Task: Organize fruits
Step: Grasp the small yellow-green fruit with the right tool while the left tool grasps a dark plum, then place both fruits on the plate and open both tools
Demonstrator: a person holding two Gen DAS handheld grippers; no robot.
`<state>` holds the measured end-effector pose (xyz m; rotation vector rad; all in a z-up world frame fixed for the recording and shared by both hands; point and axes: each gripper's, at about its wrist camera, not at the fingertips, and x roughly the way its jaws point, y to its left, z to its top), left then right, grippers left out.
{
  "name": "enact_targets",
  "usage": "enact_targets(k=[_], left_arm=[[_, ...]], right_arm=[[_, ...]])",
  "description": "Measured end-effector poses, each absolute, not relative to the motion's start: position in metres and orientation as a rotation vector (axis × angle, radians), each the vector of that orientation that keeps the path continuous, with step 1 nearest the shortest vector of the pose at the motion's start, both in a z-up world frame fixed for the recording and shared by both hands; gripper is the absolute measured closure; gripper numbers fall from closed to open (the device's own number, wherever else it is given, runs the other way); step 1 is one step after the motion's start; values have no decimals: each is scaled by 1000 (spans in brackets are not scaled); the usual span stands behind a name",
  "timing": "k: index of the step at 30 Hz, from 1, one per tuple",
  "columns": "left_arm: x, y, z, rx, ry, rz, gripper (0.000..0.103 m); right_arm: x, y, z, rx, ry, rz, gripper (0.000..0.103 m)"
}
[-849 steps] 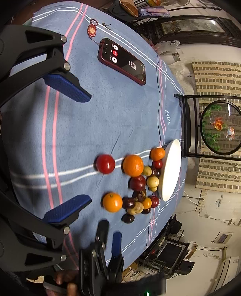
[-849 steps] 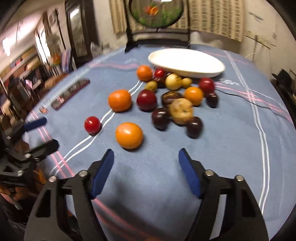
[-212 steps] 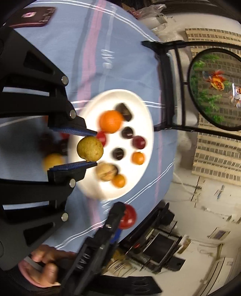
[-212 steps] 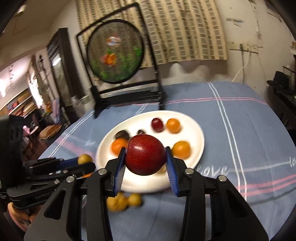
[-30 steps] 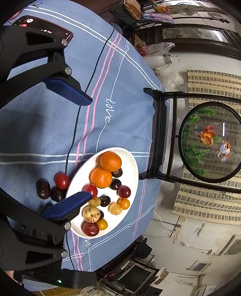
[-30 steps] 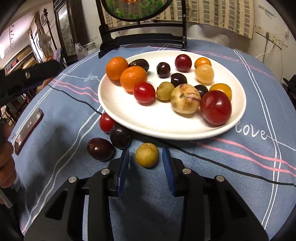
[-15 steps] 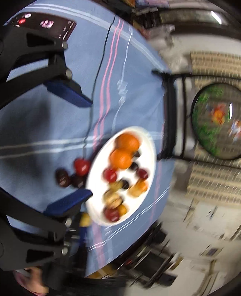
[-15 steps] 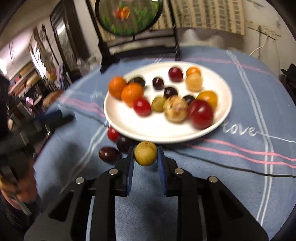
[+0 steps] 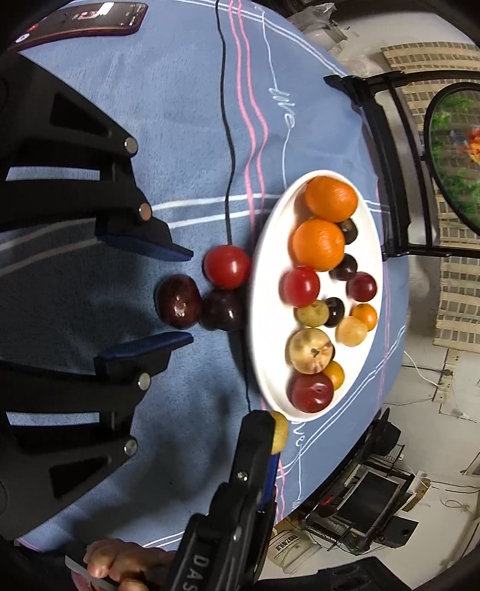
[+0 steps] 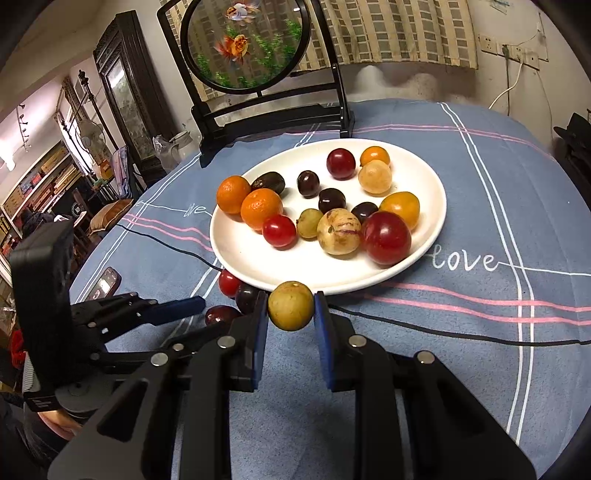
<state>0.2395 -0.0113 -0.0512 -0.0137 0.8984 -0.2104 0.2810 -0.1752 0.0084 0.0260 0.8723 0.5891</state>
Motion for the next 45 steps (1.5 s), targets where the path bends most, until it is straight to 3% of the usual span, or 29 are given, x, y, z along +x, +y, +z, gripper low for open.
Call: enact_targets(k=[16,28,45], left_arm=[[247,-16,-60,-4,929,-204,69],[219,-12,-41,-82,847,-176,69],[285,-19,30,-30,676,-86,69]], right_arm=[[279,-177,12,34,858,595,78],[273,-174,14,27,826,616,78],[313,-194,39,151,668,512,78]])
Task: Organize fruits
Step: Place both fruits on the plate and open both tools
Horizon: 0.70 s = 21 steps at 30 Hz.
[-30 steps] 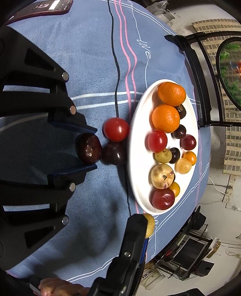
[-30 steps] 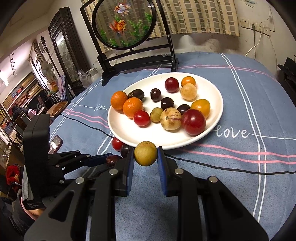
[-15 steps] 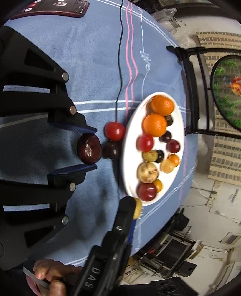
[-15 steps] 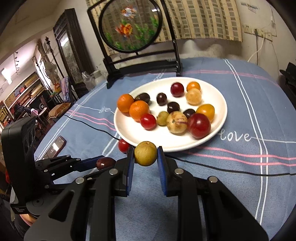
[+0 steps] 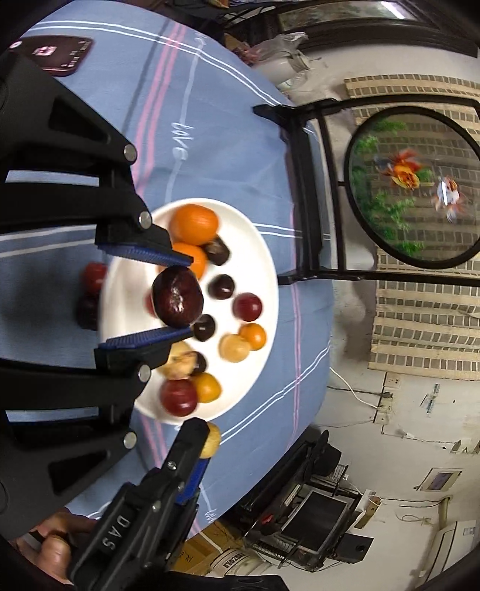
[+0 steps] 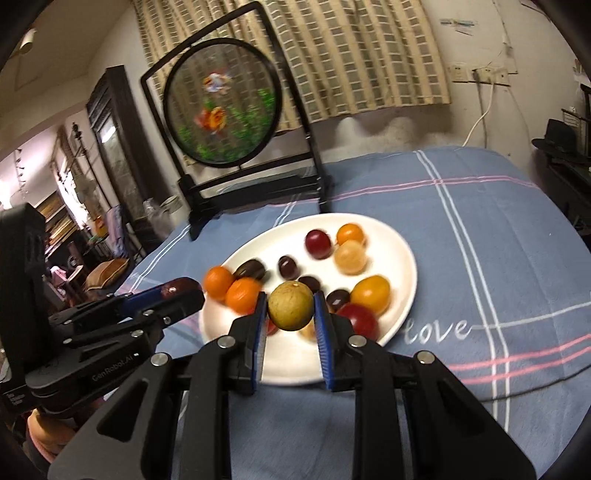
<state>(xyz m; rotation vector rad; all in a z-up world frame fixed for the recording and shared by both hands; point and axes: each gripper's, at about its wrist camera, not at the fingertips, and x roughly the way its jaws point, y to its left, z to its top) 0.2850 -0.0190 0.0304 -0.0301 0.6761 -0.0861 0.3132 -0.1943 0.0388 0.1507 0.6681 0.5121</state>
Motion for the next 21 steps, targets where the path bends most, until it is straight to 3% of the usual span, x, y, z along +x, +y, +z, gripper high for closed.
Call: enact_targets(k=[17,18,20,21], left_arm=[[368,-8,4,-35,774,-34,69],[368,-9,4,-30,773,-27,67],[362,-10,10,-9,748,4,22],[355,-9,17,3,713,35,17]], right_arm=[[393,-180,15,124,738,480,78],[394,-179,14,120,740,485,73],[394,-180,16,118,744,476,61],[391,-182,20,123,742,472,59]])
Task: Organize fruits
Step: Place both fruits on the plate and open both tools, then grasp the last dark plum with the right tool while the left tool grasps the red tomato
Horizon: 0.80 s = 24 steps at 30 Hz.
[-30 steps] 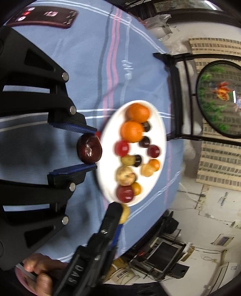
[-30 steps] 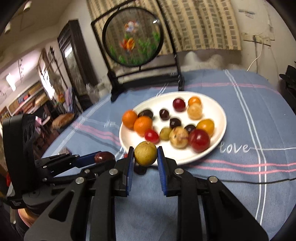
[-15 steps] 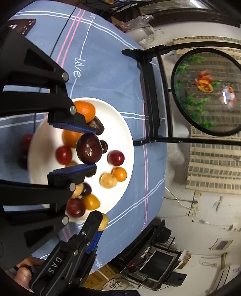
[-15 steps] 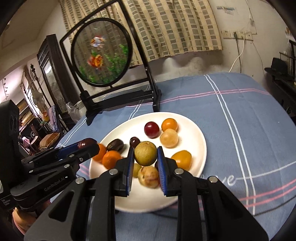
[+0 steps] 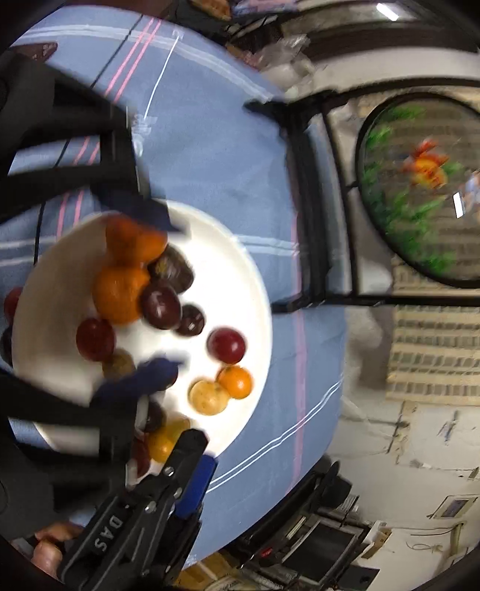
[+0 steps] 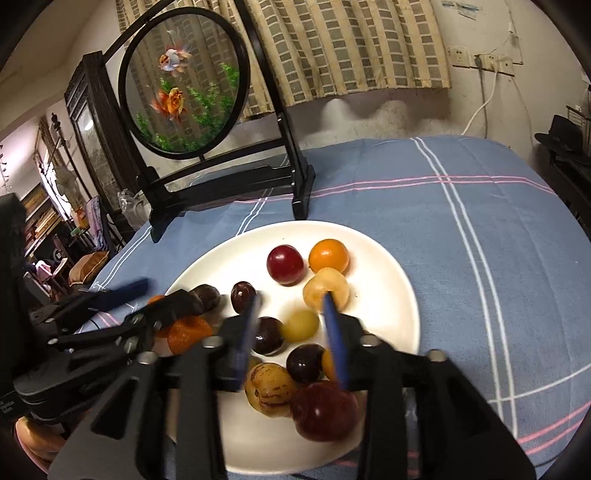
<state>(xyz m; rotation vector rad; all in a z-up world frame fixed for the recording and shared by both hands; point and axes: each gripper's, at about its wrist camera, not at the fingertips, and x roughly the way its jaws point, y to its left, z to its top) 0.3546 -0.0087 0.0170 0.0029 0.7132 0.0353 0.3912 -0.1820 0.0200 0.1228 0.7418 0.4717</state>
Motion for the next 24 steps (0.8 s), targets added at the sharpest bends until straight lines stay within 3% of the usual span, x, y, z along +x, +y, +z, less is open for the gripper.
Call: enact_targets(k=[8,15,24], left_arm=[[292,33,41,-55,654,79,8],[265,66,4,-150,722,150,8],[256,62,10,-141,685,151,8]], right_arm=[[322,-177,46,66,699,575,59],[273,-148,8,-8,854,678,59],[288,-112,-30,-124,944,607,59]])
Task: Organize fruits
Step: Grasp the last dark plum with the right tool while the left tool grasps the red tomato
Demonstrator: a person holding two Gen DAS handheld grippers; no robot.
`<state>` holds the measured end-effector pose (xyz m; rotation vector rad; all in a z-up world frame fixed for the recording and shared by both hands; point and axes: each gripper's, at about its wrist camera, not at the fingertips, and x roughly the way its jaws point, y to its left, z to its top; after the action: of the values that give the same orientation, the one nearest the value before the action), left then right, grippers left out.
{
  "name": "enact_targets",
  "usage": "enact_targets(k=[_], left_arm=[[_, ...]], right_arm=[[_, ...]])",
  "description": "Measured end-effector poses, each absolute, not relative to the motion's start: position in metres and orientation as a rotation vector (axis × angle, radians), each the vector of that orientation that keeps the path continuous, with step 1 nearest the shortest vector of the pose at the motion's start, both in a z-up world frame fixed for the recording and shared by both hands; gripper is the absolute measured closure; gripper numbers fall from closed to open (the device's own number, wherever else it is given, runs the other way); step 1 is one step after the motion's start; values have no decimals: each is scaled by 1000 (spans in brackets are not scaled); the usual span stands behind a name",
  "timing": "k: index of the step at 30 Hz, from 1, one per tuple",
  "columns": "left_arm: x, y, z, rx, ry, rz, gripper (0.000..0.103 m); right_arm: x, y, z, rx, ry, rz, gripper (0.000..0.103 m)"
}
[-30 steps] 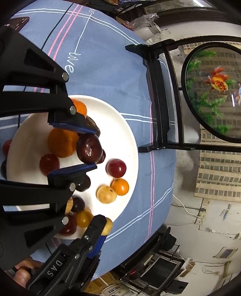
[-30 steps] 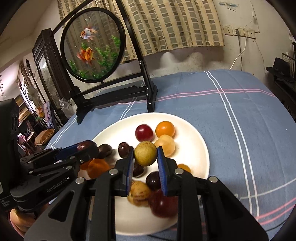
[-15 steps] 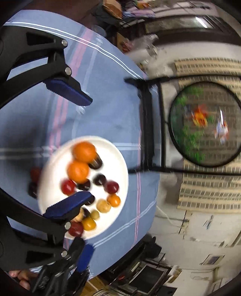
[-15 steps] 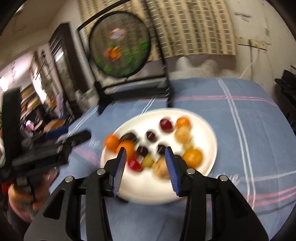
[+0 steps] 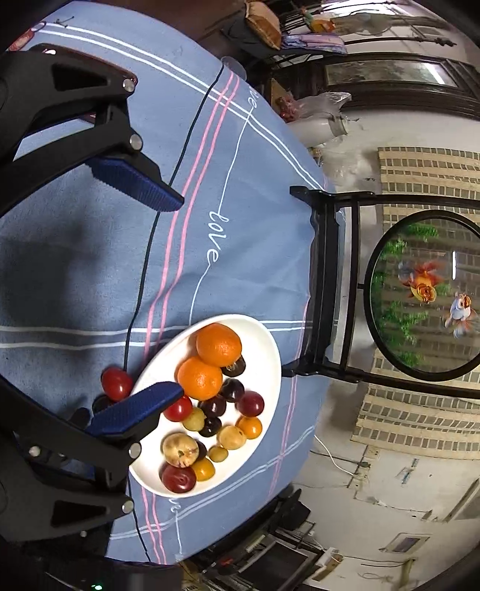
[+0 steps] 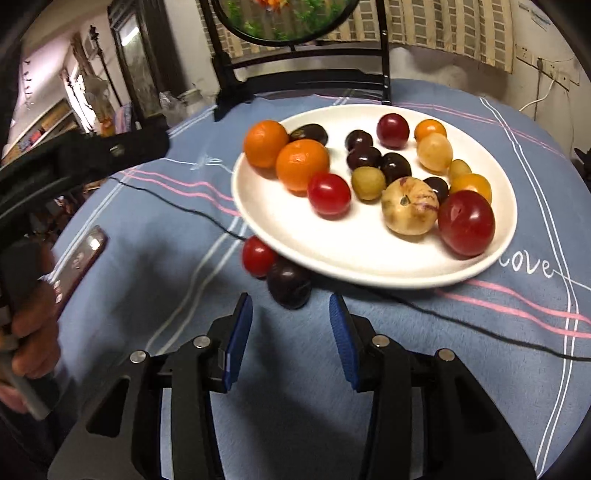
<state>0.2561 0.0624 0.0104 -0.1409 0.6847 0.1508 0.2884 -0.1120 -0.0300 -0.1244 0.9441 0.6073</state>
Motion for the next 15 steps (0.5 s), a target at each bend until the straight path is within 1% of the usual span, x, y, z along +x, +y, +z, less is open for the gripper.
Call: enact_targets(k=[4,7,9,11,15], left_arm=[[255,63,11,-157,691,126,8],[255,63,12,-150,685,139,8],[255,64,12,-147,688,146,8],[256,65,11,-153,691,147,8],[257,66,10,-154,696,156,8]], right_arm=[[297,-104,-31,-135,943,596,61],[300,-99,-34,-140,952,596,66],[299,-95,-36,-157,955,598,71],[299,-93,-38,-175,951,587,74],[298,-93,-38,-195,938,583,75]])
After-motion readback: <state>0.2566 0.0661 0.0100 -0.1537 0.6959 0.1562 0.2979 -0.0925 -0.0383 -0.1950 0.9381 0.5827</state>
